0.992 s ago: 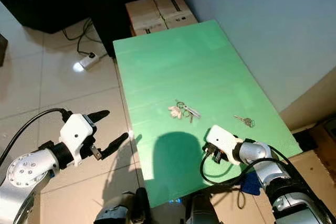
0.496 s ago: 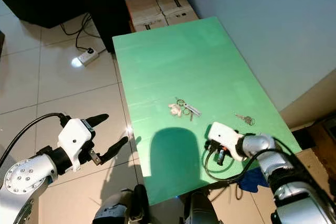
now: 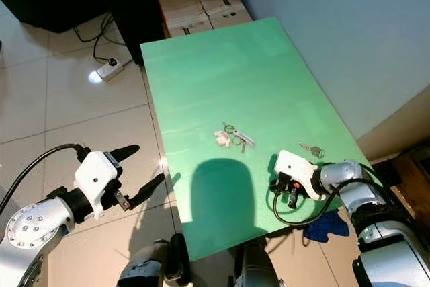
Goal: Hang keys on a hook
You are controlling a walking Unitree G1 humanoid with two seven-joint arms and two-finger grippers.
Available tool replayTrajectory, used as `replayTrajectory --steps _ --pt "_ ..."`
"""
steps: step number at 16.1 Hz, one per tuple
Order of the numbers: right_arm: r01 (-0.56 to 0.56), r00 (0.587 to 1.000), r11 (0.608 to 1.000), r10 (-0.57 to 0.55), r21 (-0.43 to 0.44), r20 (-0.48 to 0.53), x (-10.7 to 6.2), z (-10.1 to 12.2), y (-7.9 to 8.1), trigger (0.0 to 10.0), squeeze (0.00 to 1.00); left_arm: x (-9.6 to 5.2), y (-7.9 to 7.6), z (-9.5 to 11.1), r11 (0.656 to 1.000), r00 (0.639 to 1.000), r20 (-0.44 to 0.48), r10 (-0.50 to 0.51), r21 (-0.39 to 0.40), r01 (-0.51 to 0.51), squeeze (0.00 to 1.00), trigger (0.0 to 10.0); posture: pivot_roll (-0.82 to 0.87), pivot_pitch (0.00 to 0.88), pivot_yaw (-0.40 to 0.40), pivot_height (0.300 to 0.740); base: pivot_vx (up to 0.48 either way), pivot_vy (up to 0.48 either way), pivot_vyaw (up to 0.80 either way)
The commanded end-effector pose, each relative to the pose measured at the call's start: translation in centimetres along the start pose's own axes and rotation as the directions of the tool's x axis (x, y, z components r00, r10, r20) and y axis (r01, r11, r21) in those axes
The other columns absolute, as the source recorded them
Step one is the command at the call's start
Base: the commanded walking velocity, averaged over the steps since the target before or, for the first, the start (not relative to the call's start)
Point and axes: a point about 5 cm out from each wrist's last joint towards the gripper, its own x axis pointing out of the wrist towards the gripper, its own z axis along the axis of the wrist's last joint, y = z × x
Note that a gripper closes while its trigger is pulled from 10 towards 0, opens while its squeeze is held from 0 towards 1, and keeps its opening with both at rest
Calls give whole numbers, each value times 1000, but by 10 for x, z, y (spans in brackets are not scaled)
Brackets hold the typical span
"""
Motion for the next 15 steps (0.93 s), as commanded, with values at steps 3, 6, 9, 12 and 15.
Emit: replayTrajectory --steps 3,6,9,12,15 --pt "-3 1000 998 1 60 24 -15 -1 -8 0 0 -4 -2 -2 1000 1000 -16 9 -11 -10 0 10000 18 293 72 740 0 0 0" --pt "1 999 998 -3 66 36 -20 -1 -11 0 0 -4 -3 -2 1000 1000 -15 11 -14 -11 0 10000 15 294 73 740 0 0 0" --pt "8 997 996 -15 87 76 -28 3 -16 0 0 -3 -3 -2 1000 1000 -15 9 -15 -9 0 10000 13 295 76 740 0 0 0" --pt "27 993 996 -37 90 111 -30 6 -18 0 0 -3 -2 -2 1000 1000 -14 9 -13 -10 0 10000 13 293 77 740 0 0 0" --pt "171 908 975 -212 141 362 -42 34 -29 0 0 -6 0 -1 998 998 -2 59 -18 -59 0 10000 -1 279 41 740 0 0 0"
